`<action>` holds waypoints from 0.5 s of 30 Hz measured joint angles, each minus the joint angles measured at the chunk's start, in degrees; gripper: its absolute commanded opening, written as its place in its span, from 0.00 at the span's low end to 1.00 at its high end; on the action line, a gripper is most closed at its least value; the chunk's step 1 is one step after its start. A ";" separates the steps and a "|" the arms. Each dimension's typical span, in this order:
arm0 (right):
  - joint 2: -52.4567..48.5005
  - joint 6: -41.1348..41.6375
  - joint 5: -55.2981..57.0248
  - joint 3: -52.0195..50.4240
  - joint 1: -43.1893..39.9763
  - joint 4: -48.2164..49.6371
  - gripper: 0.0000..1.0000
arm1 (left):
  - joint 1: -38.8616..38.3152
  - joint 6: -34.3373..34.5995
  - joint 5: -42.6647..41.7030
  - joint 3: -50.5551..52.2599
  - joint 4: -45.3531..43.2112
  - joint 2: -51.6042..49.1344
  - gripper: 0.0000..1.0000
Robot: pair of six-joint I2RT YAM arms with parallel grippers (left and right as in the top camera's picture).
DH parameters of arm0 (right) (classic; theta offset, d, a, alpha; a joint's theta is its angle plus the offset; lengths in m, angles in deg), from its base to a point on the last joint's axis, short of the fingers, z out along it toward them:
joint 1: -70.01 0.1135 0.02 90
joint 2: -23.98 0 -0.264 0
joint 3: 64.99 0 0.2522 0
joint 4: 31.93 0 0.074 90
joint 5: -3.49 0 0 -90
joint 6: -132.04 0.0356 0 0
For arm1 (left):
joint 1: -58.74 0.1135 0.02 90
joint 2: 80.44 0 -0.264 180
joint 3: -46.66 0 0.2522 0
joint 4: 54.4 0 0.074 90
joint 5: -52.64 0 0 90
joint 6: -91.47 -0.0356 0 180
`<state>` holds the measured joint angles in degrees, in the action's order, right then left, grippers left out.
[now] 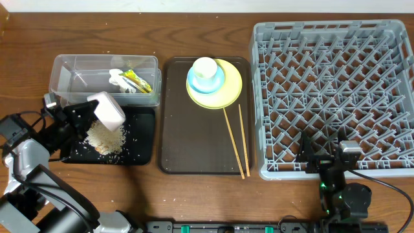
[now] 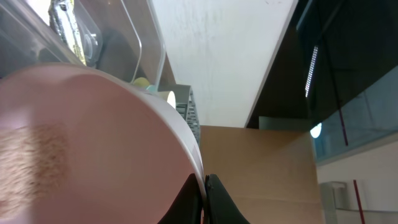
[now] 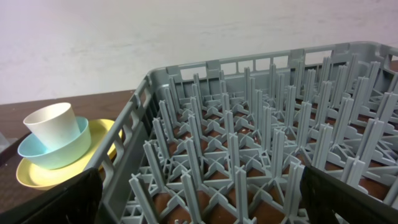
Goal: Sort waste into correct bins and load items into the dishwasher rack
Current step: 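Tilt the bowl with the left gripper to dump rice onto the black tray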
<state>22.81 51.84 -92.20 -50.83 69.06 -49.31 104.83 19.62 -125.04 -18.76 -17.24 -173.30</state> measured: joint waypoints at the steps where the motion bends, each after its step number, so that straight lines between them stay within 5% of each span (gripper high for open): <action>1: 0.00 0.00 0.00 0.00 0.00 -0.02 0.99 | 0.00 0.00 -0.15 0.00 0.00 0.00 0.06; 15: 0.00 0.00 0.00 0.00 0.00 0.00 0.99 | 0.04 1.27 -0.81 0.20 4.70 0.00 0.06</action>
<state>22.81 51.84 -92.20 -50.83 69.06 -49.31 104.87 20.89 -125.85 -18.56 -12.54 -173.30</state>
